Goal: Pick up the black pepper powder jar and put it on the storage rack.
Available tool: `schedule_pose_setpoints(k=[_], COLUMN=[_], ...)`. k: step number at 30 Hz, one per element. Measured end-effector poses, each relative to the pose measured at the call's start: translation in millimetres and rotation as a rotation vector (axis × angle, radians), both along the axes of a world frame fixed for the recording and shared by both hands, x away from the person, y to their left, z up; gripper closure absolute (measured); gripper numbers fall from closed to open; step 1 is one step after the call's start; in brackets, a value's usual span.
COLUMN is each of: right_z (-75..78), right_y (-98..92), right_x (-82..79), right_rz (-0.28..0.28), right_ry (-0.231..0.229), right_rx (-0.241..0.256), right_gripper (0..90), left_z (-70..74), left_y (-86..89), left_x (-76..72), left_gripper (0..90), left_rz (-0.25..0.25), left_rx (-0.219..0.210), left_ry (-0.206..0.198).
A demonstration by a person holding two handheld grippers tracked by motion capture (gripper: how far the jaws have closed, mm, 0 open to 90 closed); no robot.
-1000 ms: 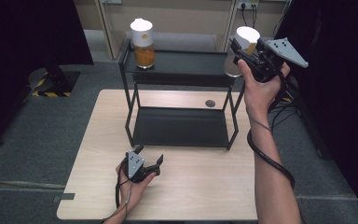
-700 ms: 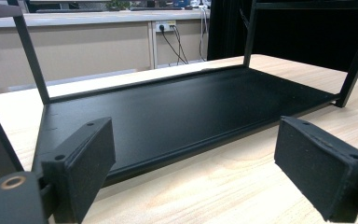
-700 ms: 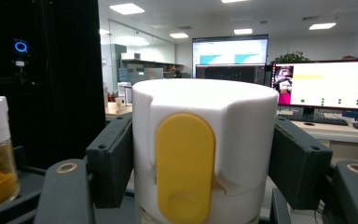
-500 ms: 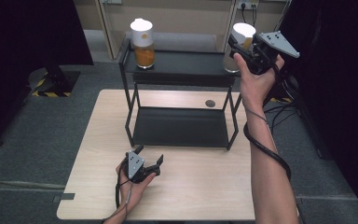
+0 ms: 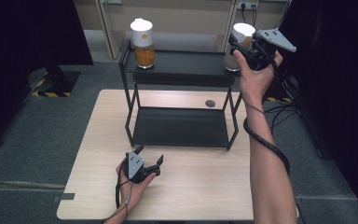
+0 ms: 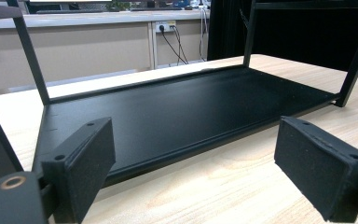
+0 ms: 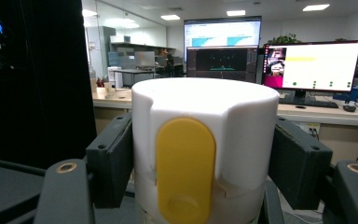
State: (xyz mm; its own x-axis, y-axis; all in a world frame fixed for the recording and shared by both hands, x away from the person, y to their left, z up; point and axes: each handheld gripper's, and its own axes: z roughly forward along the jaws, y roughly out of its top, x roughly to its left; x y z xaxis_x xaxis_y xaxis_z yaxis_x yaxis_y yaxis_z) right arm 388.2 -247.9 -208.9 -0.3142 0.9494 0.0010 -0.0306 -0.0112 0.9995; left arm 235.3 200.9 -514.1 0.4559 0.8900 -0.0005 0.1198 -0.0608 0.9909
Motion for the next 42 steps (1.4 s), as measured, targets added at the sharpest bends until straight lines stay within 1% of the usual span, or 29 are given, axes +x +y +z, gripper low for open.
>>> schedule_pose_setpoints(k=[3,6,9,18,23,28,29,33,42], right_z=[-1.3,-3.3,-2.1,-4.3,-4.8,-7.1,-7.4,-9.6,-12.3], right_y=[0.7,0.8,1.9,2.7,2.9,2.3,2.4,-0.4,-1.5], right_x=[1.9,3.1,3.2,4.0,4.4,1.3,0.3,-2.3,-13.4], right_rz=[0.001,0.005,0.011,0.011,0.010,0.010,0.008,0.023,0.038], right_ry=[0.008,0.004,0.000,-0.004,0.003,0.010,0.012,0.017,0.001], right_rx=[-0.002,-0.007,-0.035,-0.021,0.001,0.030,0.029,0.024,0.006], right_gripper=[30.8,30.7,30.7,29.7,21.3,8.9,7.5,4.9,2.6], left_z=[-0.4,-0.3,0.2,-0.1,-0.1,0.0,0.0,0.0,0.1], left_y=[0.1,0.1,-0.2,-0.3,0.2,0.0,-0.1,-0.1,-0.4], left_x=[-0.3,-0.2,0.1,-0.1,0.0,0.0,0.0,-0.1,-0.1], left_gripper=[11.8,11.8,11.8,11.8,11.8,11.8,11.8,11.8,11.8], left_rz=[0.000,-0.001,0.000,-0.001,-0.002,-0.002,-0.002,-0.003,-0.002], left_rx=[-0.001,-0.001,0.001,0.001,0.000,0.001,0.001,0.002,0.003], left_ry=[-0.003,-0.002,0.001,-0.001,-0.001,-0.001,-0.001,-0.001,-0.001])
